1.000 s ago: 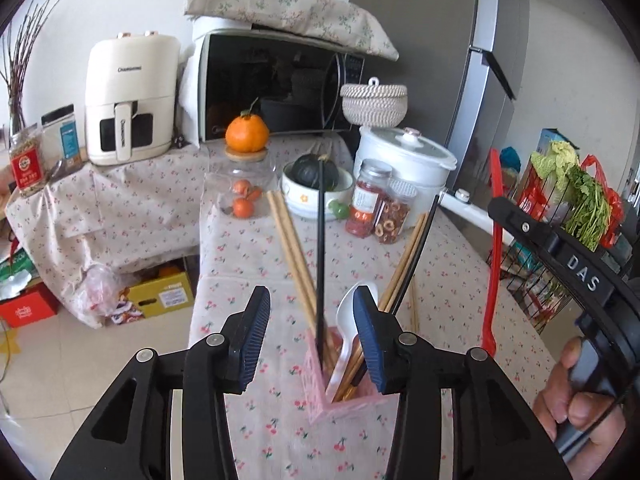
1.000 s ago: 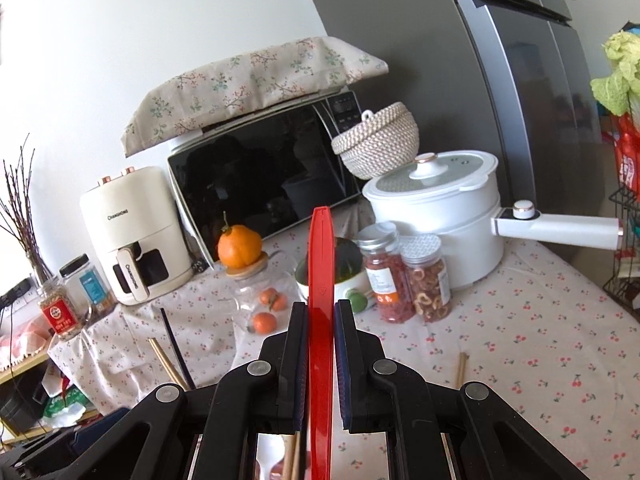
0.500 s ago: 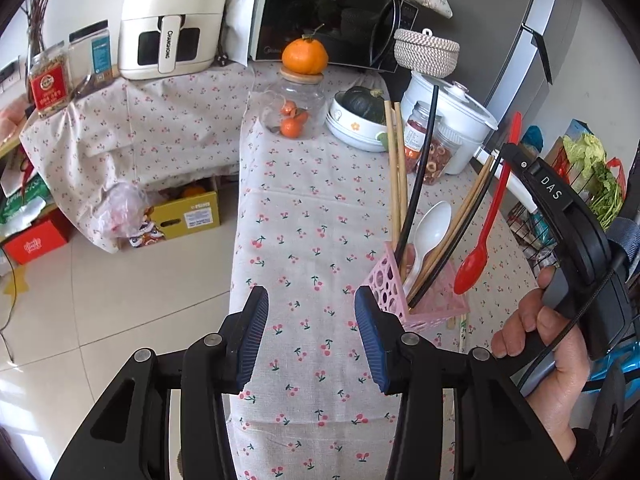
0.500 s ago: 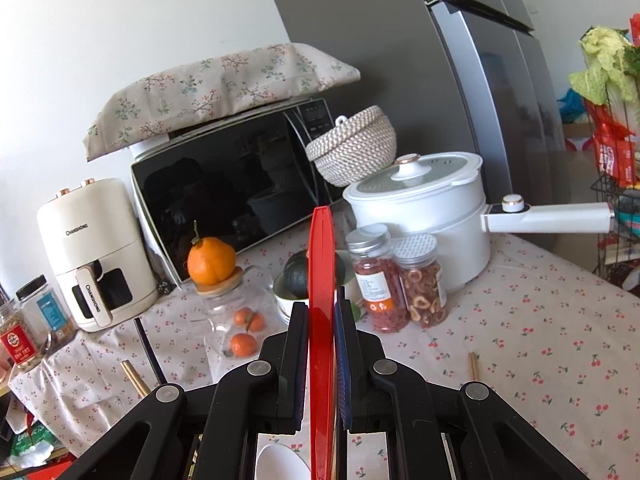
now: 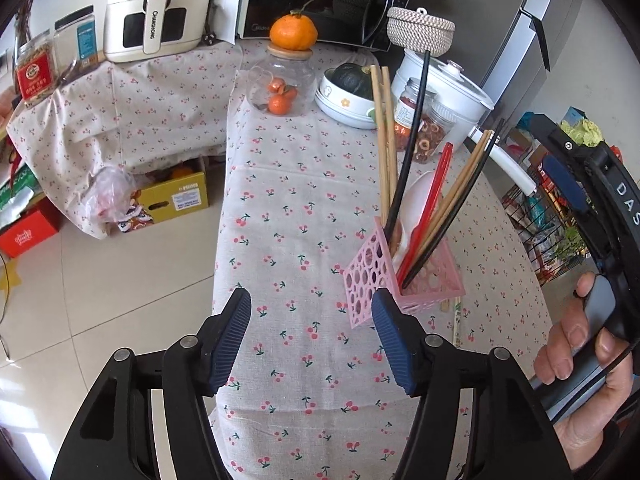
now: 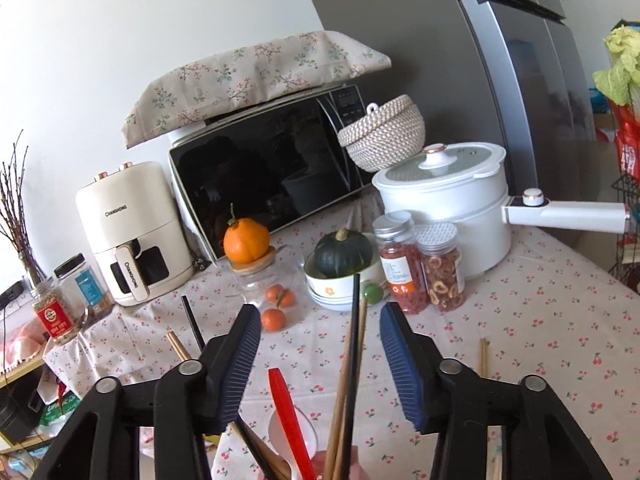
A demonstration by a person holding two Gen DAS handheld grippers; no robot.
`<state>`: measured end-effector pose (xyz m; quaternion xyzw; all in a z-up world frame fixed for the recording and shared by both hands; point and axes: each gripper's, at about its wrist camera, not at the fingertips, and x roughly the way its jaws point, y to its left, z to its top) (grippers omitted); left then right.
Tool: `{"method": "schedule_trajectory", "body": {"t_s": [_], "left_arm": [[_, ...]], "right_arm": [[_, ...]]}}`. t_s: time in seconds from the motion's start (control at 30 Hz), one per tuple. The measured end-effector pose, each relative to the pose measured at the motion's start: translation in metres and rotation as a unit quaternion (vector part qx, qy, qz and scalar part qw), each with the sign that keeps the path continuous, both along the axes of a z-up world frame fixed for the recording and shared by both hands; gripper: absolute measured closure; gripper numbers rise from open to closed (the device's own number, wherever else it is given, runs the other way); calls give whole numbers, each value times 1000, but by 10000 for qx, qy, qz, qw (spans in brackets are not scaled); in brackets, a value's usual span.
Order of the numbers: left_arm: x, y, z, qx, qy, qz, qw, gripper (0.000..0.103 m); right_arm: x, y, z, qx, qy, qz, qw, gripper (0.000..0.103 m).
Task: Organize utensils
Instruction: 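Grasp the paper-wrapped disposable chopsticks with the right tool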
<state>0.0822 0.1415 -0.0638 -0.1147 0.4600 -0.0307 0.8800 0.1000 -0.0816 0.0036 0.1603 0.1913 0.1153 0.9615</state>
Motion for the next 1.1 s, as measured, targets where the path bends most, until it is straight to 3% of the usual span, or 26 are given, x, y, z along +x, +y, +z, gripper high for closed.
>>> {"method": "schedule_trajectory", "body": {"t_s": [0.17,0.33,0.7,1.1], "left_arm": [[-3,-21,1,63,-34,-89,9999,21],[-5,-37,-6,234,12,-114,9997,20],[-1,-55,-25,398,212,-109,9989,20],[5,-59,-37,419,347,-134,9984,20]], "right_arm": [[-5,-34,-4,-227,323,60,9992,17],[-7,-65,-26,-687,737,-5,9949,7],[1,-92,-117,-1657,2103,147,9634,6],[14,-55,-168,-2241,2750,645,9327,6]]}}
